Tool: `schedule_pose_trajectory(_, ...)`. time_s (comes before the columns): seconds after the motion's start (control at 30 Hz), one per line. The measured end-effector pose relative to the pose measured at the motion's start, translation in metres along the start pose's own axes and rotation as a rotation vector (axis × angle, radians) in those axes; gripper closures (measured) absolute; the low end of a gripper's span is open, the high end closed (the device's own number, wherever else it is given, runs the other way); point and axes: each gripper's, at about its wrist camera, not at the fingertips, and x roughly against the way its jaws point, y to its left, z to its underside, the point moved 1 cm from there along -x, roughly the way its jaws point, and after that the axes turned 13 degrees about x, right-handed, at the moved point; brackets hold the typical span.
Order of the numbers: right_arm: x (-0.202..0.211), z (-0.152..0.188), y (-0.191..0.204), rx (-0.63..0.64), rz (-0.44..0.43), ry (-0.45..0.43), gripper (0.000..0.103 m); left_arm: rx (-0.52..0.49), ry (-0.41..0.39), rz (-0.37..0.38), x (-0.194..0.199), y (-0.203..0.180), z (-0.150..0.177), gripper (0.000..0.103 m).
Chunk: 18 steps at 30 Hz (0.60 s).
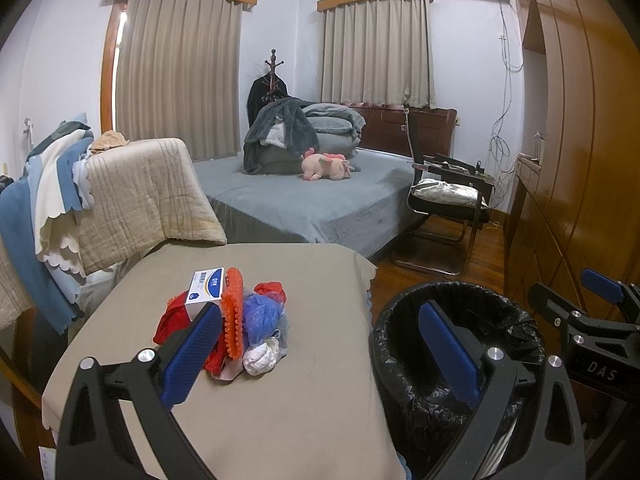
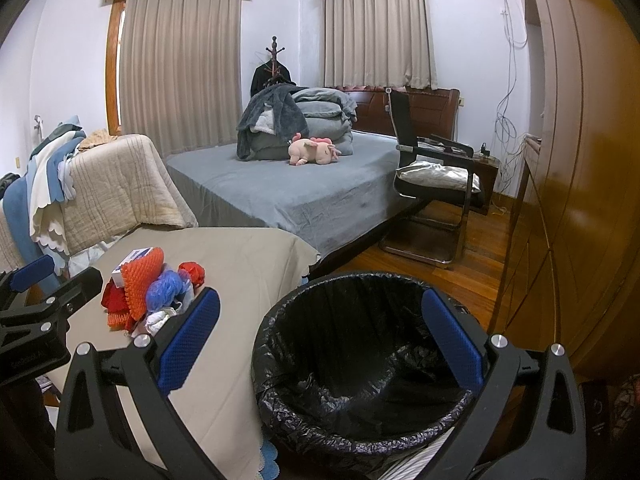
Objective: Collect trash
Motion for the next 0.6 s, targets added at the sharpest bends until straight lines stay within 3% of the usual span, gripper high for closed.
schedule_pose_trajectory(0.27,-0.004,0.001,0.004,0.001,-0.003,0.006,0.005,0.005,0.005,-0.003,-0.002,0.005,0.018,0.006)
schedule_pose_trajectory(0.6,-0.030,-0.001,0.017,0.020,-0.029,0.026,0.005,0.038,0.021,-0.023,-0.017,0.019,0.010,0.006)
